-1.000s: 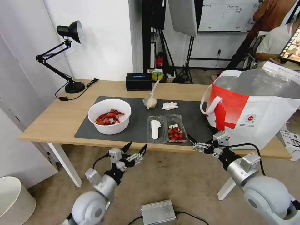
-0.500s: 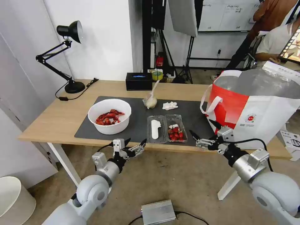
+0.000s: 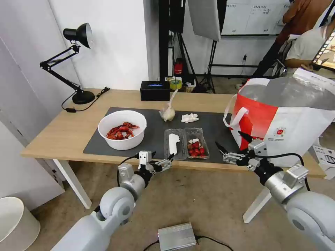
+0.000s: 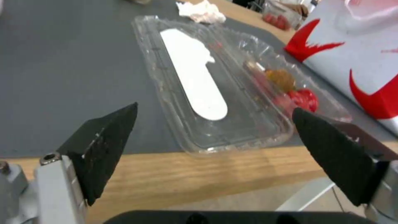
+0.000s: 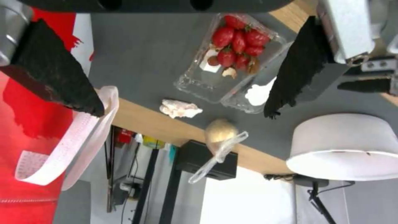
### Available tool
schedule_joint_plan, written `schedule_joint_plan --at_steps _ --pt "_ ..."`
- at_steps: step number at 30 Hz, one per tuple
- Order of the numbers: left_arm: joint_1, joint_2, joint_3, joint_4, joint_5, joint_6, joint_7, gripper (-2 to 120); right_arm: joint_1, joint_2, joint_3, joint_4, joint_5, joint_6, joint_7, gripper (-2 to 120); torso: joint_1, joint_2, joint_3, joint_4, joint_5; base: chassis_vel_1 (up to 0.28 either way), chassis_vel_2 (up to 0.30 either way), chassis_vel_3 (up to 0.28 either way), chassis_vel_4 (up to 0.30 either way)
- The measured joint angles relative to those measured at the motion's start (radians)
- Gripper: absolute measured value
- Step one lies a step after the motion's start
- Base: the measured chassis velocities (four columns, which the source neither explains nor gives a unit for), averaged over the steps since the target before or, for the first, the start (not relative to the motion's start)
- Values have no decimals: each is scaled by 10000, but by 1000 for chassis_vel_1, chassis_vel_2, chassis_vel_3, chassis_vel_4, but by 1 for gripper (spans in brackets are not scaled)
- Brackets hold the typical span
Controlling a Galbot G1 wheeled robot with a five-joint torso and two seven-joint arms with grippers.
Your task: Pick up the trash from the table and place it into the takeout bag.
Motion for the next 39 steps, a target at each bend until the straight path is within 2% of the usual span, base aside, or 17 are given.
schedule_joint_plan --at_steps 16,39 --pt "-219 -316 331 414 308 51 29 100 3 23 93 -18 178 52 -9 94 0 1 0 1 0 0 0 0 0" --pt "-283 -678 579 471 -280 -4 70 100 -196 157 257 -121 167 137 -32 93 -1 1 0 1 -1 0 0 0 0"
